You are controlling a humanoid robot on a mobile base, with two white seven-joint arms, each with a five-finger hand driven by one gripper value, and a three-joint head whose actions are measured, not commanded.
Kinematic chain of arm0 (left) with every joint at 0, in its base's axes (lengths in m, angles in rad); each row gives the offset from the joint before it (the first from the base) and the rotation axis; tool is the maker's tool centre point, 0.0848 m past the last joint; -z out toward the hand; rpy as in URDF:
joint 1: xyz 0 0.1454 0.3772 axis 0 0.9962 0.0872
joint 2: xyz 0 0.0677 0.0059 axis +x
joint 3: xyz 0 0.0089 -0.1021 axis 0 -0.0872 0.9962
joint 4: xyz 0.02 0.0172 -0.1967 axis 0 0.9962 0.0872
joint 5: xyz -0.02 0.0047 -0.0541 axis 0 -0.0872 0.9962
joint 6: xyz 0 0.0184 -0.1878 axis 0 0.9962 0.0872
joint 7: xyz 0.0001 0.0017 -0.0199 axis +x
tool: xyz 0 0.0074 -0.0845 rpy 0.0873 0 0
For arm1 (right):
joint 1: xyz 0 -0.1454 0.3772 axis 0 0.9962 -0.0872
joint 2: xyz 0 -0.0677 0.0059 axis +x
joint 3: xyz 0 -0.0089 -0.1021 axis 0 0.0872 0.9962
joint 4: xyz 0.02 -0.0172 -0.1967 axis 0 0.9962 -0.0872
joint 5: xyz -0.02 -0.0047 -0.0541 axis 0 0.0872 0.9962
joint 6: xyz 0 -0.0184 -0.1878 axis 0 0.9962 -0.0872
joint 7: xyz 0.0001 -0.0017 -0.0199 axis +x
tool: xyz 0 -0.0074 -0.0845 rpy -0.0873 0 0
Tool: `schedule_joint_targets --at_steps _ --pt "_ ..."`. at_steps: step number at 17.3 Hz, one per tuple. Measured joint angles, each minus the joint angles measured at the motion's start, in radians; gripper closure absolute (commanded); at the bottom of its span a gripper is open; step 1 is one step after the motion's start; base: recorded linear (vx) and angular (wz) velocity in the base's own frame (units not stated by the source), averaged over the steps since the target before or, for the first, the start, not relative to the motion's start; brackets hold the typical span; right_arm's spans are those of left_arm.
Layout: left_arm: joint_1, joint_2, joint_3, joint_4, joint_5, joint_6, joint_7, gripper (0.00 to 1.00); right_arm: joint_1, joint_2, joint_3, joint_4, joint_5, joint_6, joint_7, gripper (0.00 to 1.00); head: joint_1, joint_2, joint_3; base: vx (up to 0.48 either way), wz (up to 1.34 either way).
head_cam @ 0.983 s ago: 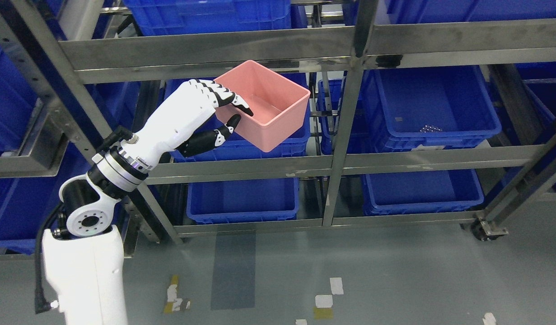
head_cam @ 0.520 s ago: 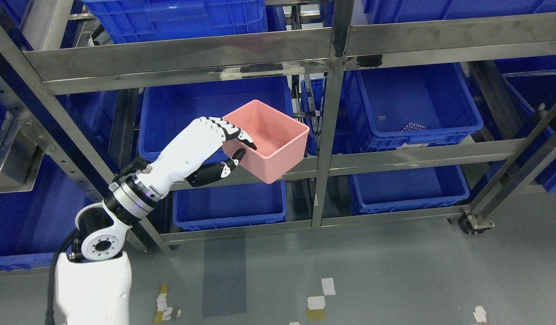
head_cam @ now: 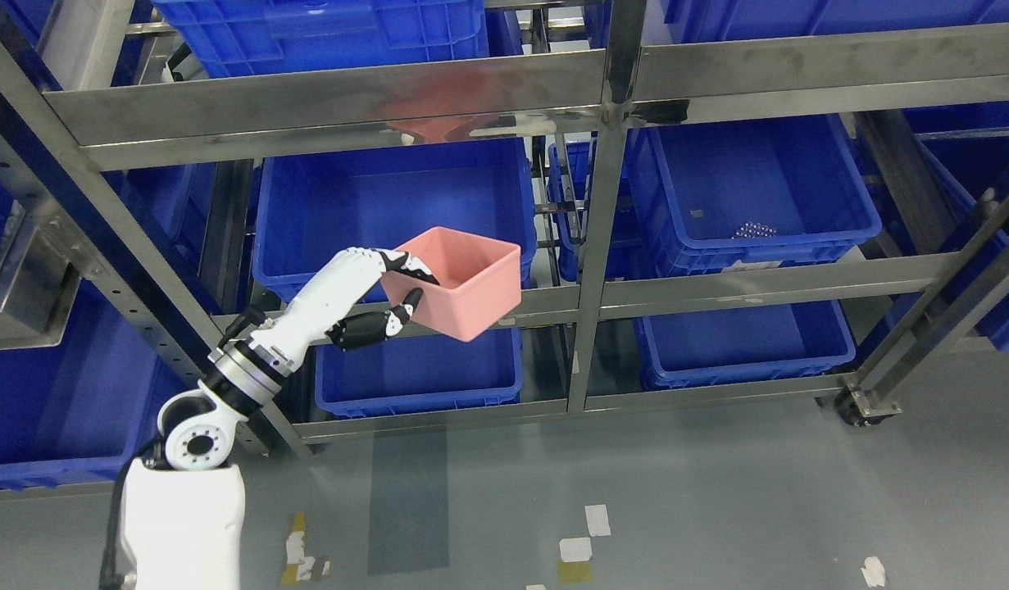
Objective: Place storage box into left shelf container
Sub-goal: 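Lower the pink box into the blue bin and release it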
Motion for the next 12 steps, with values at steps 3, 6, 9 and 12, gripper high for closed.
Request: schedule_joint_targets --at_steps 3,6,9,12 --pt "-0.098 0.0 0.021 0.172 0.005 0.095 0.063 0.97 0.0 0.0 0.0 0.0 0.0 0.0 0.0 0.0 0.0 0.0 0.0 0.015 -0.02" --pt "-0.193 0.0 0.046 0.345 0.03 0.21 0.123 0.97 0.0 0.0 0.0 0.0 0.0 0.0 0.0 0.0 0.0 0.0 0.0 0.015 -0.02" --pt "-0.27 0.0 0.06 0.506 0.098 0.337 0.193 0.97 0.0 0.0 0.0 0.0 0.0 0.0 0.0 0.0 0.0 0.0 0.0 0.006 -0.04" --pt "-0.31 0.0 0.055 0.61 0.199 0.444 0.238 0.97 0.0 0.0 0.0 0.0 0.0 0.0 0.0 0.0 0.0 0.0 0.0 0.0 0.0"
